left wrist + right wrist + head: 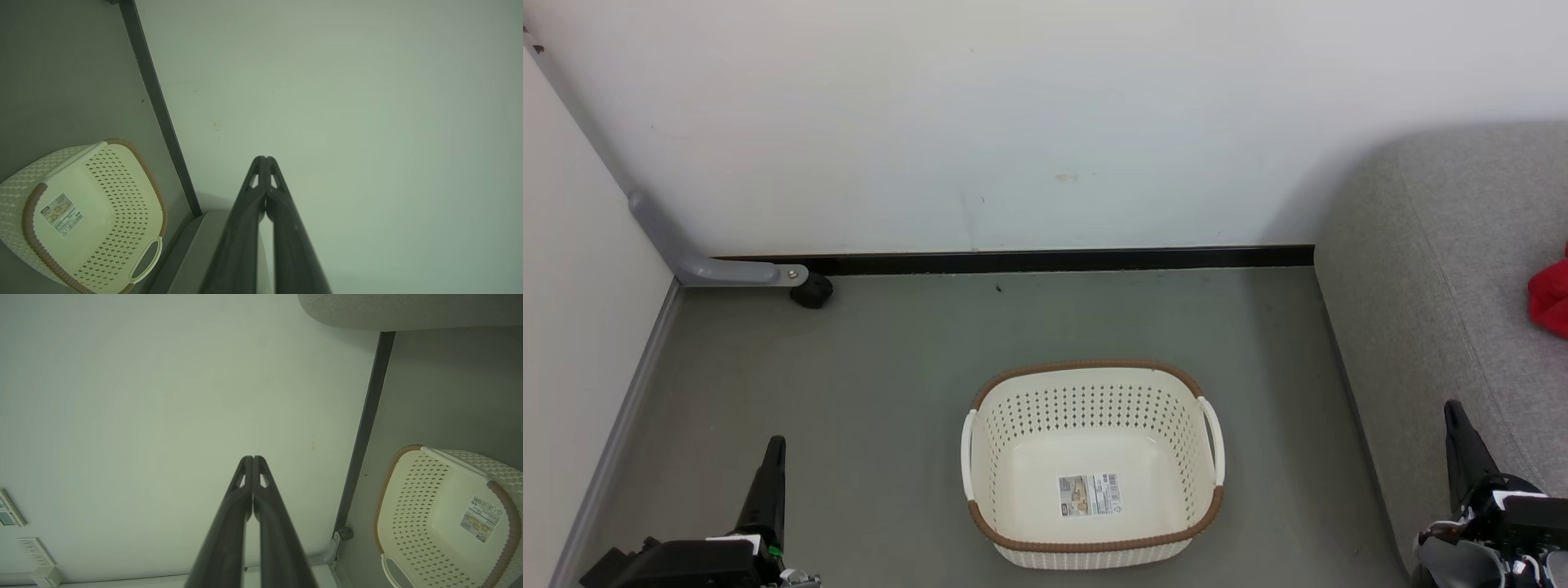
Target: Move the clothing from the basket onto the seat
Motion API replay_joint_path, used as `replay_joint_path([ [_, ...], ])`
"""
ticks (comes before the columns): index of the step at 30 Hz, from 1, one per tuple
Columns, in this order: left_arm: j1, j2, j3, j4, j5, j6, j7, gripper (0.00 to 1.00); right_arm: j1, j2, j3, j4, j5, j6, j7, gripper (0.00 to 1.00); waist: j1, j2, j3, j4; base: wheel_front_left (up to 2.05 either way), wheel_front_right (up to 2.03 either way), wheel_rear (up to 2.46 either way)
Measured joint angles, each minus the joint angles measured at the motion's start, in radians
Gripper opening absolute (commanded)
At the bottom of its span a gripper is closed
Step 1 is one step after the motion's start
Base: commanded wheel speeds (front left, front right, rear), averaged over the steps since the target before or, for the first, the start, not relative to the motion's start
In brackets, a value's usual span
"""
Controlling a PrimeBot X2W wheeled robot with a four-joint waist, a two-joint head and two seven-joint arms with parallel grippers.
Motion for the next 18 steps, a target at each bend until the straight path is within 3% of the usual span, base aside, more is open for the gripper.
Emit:
replay_joint_path([
  [18, 0.0, 0.0, 0.0, 0.0, 0.0, 0.0, 0.0, 0.0, 0.0, 0.0, 0.0, 0.0, 0.0, 0.0, 0.0, 0.0, 0.0, 0.0, 0.0, 0.0, 0.0, 0.0, 0.0],
])
